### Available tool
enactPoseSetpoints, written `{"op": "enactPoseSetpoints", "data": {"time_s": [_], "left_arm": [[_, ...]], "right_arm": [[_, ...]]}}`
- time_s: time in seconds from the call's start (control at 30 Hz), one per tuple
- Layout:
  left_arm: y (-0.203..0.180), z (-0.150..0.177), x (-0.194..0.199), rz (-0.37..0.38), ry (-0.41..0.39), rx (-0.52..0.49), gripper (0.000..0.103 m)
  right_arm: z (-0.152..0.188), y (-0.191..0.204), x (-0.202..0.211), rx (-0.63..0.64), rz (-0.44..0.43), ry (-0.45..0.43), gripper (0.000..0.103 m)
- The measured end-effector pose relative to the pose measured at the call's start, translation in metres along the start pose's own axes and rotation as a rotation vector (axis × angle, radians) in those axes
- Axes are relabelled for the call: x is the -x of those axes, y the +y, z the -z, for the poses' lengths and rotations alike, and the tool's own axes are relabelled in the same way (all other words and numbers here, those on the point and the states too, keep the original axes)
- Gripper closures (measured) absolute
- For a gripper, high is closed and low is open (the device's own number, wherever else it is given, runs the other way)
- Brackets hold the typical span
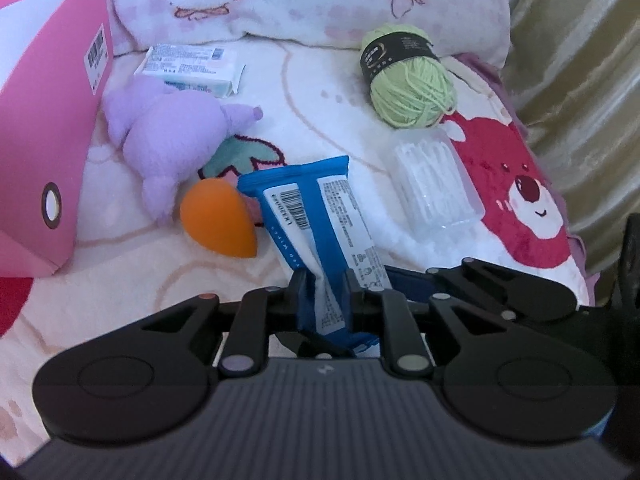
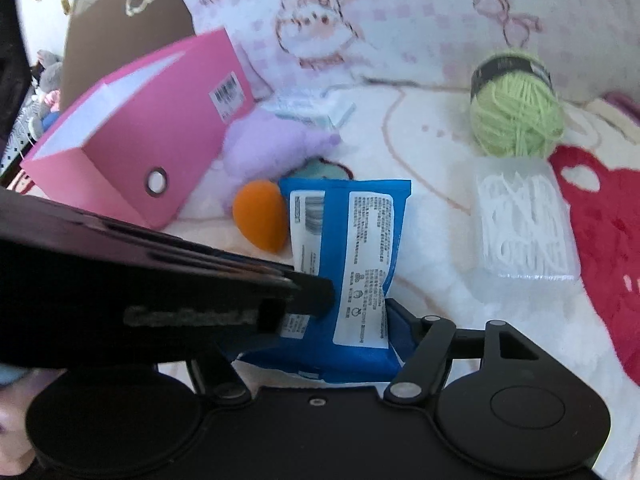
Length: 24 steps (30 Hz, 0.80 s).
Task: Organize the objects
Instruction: 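Lift the blue packet with the right gripper and carry it toward the pink box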
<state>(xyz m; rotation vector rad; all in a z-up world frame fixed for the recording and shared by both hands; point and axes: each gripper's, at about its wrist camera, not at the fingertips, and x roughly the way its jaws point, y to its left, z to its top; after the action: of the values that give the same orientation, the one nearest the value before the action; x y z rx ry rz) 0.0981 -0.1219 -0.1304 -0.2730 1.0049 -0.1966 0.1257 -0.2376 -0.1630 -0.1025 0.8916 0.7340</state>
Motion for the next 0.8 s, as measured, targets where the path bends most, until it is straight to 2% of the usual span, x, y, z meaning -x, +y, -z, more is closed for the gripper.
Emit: {"op": "enactPoseSetpoints", "data": {"time_s": [0.27, 0.4, 0.53, 0.67, 0.8], "left_arm": [[-0.002, -0.001, 0.028, 0.023, -0.047, -0.025, 0.086], [0.001, -0.001, 0.038, 0.057, -0.063, -0.004, 0.086], [-0.005, -0.003, 0.056, 0.063, -0.103, -0.053, 0.086], [-0.003, -0.006, 0.068, 0.11, -0.098, -0.047, 0.086], [0.002, -0.006, 0.081, 0.129, -0.08, -0.053, 0.086]], "right_arm": [[-0.002, 0.011, 0.024, 0.011, -0.017, -0.048, 0.03], [-0.001, 0.01, 0.034, -0.021, -0.026, -0.074, 0.03], [-0.001, 0.007, 0.046, -0.063, -0.069, -0.116, 0.03], [-0.001, 0.011, 0.052, -0.06, -0.051, -0.134, 0.03], [0.0, 0.009, 0.058, -0.134, -0.117, -0.123, 0.03]]}}
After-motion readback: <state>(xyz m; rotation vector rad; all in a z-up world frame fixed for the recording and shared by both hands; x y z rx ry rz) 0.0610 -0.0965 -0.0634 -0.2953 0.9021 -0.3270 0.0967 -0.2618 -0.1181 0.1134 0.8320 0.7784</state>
